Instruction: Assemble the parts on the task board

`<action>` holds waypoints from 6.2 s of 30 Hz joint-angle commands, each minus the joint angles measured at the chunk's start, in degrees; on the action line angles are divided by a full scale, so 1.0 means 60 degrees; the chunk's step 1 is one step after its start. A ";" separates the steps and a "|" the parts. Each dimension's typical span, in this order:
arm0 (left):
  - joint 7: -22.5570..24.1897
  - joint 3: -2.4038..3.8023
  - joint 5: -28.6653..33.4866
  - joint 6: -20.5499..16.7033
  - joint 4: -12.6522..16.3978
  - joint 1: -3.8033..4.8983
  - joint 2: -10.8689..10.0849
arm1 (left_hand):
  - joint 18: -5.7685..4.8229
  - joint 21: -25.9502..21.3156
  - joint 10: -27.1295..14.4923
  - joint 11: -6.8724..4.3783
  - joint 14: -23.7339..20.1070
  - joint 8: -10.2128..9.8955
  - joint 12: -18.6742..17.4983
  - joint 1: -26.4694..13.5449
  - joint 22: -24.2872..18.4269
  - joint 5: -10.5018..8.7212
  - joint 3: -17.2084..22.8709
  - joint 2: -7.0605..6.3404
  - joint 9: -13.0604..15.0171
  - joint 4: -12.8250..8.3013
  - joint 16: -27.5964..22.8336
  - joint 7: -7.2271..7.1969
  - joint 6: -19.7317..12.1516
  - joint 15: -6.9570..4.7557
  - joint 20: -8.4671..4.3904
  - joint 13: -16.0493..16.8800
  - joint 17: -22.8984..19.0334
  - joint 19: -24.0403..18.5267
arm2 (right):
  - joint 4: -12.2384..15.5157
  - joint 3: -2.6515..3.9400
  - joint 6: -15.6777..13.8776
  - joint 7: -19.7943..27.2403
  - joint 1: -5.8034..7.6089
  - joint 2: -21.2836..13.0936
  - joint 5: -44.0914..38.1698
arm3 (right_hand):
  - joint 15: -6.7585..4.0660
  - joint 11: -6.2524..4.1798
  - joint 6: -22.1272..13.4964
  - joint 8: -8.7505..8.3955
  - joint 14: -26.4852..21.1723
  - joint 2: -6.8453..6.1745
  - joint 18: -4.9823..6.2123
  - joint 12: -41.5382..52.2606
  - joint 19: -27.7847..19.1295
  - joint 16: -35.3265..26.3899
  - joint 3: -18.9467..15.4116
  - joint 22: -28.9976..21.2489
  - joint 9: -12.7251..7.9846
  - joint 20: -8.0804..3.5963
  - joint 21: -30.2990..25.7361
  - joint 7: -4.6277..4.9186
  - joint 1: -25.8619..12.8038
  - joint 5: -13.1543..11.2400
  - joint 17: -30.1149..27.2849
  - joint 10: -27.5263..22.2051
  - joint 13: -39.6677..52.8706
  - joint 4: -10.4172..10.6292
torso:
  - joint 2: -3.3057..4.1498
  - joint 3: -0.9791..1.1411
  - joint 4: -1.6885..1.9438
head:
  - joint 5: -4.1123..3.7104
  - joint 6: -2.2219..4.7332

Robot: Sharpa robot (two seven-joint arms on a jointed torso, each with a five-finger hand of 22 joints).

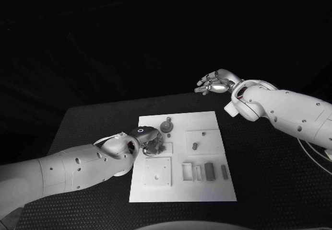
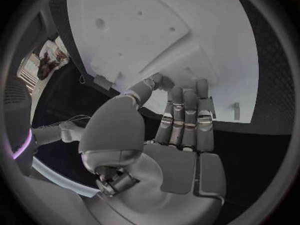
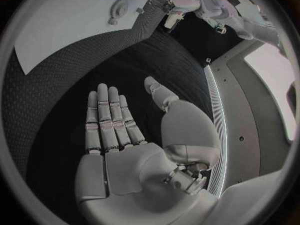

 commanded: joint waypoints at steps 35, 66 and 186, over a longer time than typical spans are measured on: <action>0.0365 0.0738 0.0344 -0.0399 0.0615 -0.0009 -0.0589 | 0.0069 0.0036 0.0190 -0.0046 0.0179 0.0088 0.0076 -0.0044 0.0159 0.0296 0.0061 -0.0071 -0.1012 0.0153 0.0083 -0.0018 0.0106 -0.0053 -0.0083 -0.0096 -0.0051 0.0185 | 0.0828 -0.0076 0.0590 -0.0104 -0.0072 -0.0237 0.1028 | -0.0108 -0.0151 0.0393 0.0339 0.0448 0.0249 0.0072 0.0377 0.0390 -0.0048 -0.0067 0.0190 -0.0011 0.0021 -0.0020 0.0139 0.0007 0.0026 0.0272 0.0386 -0.0152 -0.0060 | -0.0004 -0.0010 0.0004 | 0.0032 0.0325; 0.0164 0.0966 0.0433 -0.0517 0.2091 0.1263 -0.1345 | 0.0059 0.0025 0.0246 -0.0079 0.0224 0.0142 0.0071 0.0004 0.0167 0.0303 0.0101 -0.0127 -0.1017 0.0190 0.0079 -0.0053 0.0180 -0.0083 -0.0115 -0.0139 -0.0072 0.0231 | 0.2497 -0.1326 0.1459 -0.2392 -0.0068 -0.0051 0.4118 | -0.0619 -0.0519 0.0653 0.0400 0.1520 0.0147 0.0567 0.1033 0.1536 0.0217 -0.0134 0.0469 -0.0097 0.0038 0.0181 0.0008 -0.0378 0.0028 0.1081 0.1103 0.0008 0.0042 | 0.0018 -0.0065 0.0001 | 0.0039 0.1430; 0.0779 0.0948 0.9730 0.5421 0.0935 0.1585 -0.1262 | -0.0084 -0.0471 0.0651 -0.0251 0.0785 0.1056 0.0569 -0.0802 0.0234 -0.1078 -0.4398 0.1765 0.0192 0.4398 0.0390 -0.0143 -0.1081 -0.0675 -0.0726 -0.0098 -0.0065 0.0936 | 0.2010 -0.1516 0.3762 -0.0829 -0.0205 0.0275 0.3835 | -0.1056 -0.1041 0.2121 0.1074 0.2463 0.1773 0.0584 0.1375 0.2450 0.0119 0.1574 0.0976 0.0539 -0.0234 0.0197 -0.0630 0.0530 0.0035 0.2465 0.2091 0.0336 -0.0476 | 0.0008 -0.0040 -0.0008 | 0.0016 0.1086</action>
